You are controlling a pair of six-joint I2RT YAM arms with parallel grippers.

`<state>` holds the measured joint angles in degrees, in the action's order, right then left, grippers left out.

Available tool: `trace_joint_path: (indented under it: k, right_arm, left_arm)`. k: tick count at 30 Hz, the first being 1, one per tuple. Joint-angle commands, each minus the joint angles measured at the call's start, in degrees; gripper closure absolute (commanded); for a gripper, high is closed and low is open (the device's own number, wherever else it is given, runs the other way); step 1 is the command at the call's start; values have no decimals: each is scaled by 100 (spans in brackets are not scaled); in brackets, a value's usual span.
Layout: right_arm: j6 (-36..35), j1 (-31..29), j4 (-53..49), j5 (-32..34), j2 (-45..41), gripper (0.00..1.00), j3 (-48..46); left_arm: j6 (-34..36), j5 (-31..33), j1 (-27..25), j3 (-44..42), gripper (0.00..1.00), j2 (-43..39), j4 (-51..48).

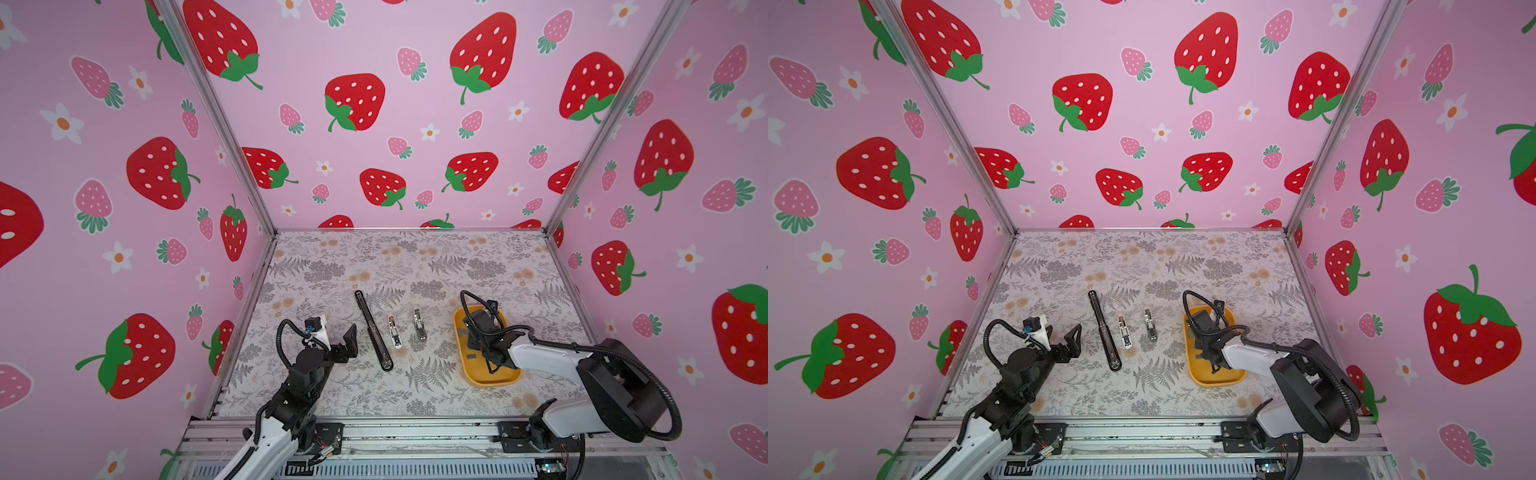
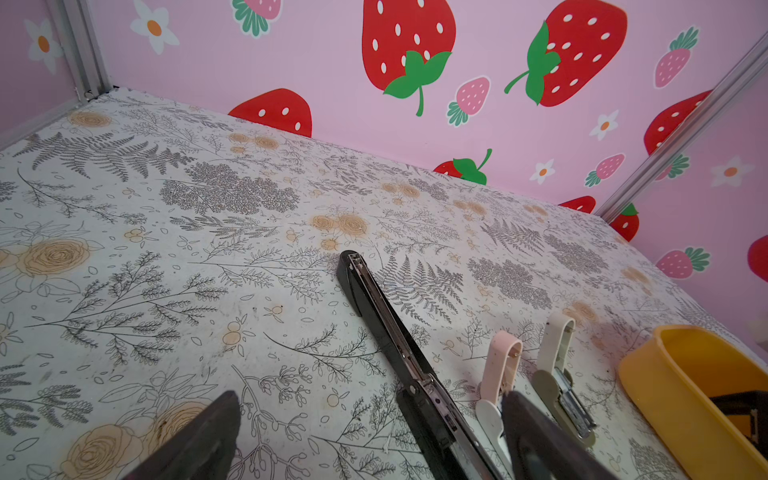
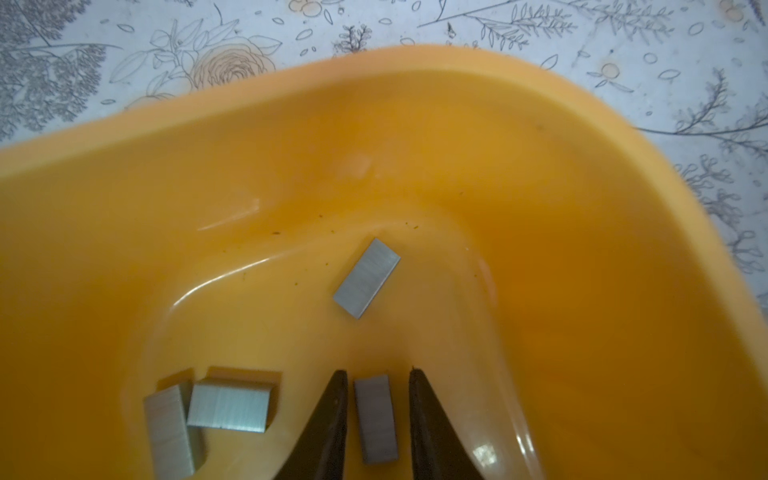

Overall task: Load the staples into the stapler
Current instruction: 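Lower the right gripper into the tray and close on a staple strip, then lift the staple strip and carry it over the open black stapler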

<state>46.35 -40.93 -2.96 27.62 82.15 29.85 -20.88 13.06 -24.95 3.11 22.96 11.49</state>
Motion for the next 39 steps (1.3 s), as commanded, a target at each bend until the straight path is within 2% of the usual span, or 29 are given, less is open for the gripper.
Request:
trace_joint_path:
  k: [1,7,12,22,27,32,39]
  right_arm:
    - [31,-3,-432,-89,208,78,-102]
    - [-5,-3,-393,-77,198,86,-106]
    - [-80,-4,-420,-98,73,86,-74]
    - [-281,-355,-791,124,-974,89,244]
    - [-445,-771,-690,383,-1583,91,303]
    - [-716,-1441,-407,764,-2160,91,467]
    - [-1310,-2441,516,1296,-2348,91,683]
  left_arm:
    - [-79,118,16,12,1,-38,-37]
    - [-74,111,16,13,1,-42,-33]
    - [-74,123,16,14,1,-36,-37]
    - [-61,182,18,9,1,-15,-23]
    - [-37,333,17,7,1,32,36]
    - [-68,418,16,9,1,78,52]
    - [-264,563,19,18,0,108,-67]
